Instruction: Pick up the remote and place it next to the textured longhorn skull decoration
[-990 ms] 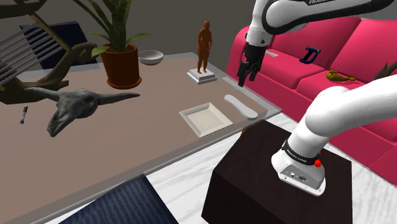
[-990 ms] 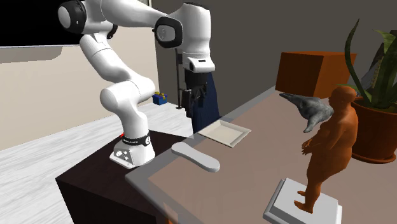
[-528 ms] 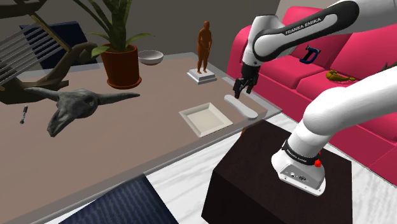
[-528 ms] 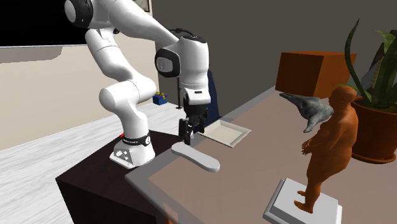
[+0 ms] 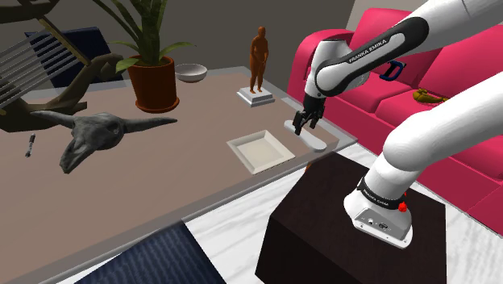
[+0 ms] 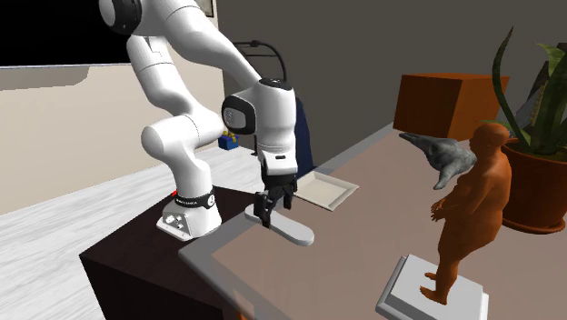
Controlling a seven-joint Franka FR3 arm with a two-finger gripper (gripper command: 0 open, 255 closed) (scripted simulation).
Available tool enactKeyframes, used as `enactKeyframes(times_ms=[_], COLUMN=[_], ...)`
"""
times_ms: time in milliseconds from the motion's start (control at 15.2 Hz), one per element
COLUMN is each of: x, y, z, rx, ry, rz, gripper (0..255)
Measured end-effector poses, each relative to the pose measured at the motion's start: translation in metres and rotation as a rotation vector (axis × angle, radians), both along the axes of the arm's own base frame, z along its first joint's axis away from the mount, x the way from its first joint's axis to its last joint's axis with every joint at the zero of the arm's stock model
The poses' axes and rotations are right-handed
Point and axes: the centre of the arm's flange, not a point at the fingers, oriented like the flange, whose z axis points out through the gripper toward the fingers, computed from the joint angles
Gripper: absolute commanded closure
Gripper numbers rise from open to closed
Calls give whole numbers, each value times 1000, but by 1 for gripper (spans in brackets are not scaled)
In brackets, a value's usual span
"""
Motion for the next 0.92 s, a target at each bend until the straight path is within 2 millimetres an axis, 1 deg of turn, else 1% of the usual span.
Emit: enactKeyframes(times_ms=[66, 198, 528, 594, 924], x=[-1, 0, 0, 0, 0], y=[0, 0, 1, 1, 0], z=[-7, -12, -14, -14, -14], rx=[0, 0, 0, 0, 0], ry=[0, 0, -1, -1, -1], rz=[0, 0, 0, 0, -1], gripper=[0, 0, 0, 255, 255])
